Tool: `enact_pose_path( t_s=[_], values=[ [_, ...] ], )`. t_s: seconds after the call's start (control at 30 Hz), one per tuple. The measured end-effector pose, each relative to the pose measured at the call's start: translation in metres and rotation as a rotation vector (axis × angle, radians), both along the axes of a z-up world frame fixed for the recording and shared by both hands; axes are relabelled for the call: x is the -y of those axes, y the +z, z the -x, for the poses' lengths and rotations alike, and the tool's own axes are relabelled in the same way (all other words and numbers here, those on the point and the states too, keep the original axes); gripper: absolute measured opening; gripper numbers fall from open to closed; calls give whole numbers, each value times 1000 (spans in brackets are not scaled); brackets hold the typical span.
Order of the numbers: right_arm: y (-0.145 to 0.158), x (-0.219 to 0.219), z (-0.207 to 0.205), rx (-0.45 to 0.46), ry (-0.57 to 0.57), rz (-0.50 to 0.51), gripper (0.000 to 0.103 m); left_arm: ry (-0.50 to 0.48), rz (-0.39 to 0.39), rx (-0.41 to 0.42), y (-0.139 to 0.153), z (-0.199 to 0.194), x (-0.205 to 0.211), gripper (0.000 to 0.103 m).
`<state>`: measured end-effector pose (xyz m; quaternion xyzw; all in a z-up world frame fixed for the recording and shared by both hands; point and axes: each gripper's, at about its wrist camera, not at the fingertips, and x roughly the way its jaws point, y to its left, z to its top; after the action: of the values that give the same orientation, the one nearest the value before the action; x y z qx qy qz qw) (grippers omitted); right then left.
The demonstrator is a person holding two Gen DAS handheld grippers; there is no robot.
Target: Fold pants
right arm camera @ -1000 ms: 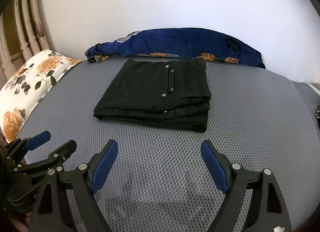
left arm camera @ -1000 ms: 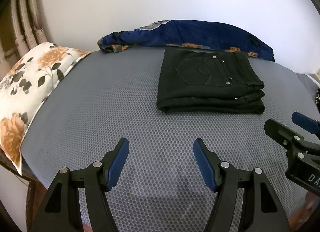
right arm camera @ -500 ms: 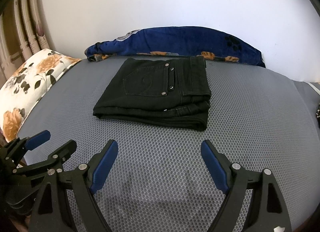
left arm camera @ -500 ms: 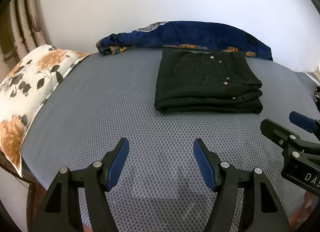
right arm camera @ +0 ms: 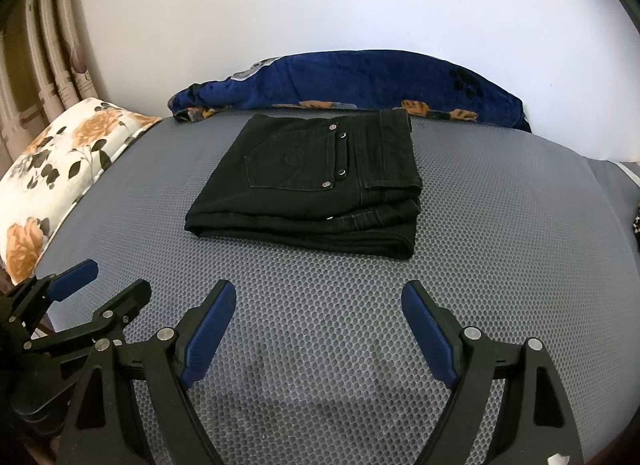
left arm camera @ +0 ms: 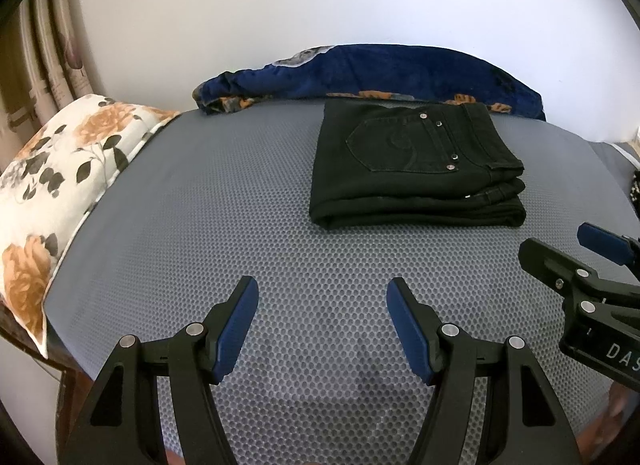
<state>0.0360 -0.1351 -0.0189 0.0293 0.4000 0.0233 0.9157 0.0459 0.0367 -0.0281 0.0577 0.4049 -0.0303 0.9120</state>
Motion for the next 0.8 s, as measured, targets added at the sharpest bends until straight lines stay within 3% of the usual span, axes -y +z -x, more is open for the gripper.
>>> enact_pose_path(
  t_s=[0.8],
  values=[
    [-2, 2, -1, -15, 0, -9, 83, -15, -12, -2, -1, -1, 2, 67]
  ],
)
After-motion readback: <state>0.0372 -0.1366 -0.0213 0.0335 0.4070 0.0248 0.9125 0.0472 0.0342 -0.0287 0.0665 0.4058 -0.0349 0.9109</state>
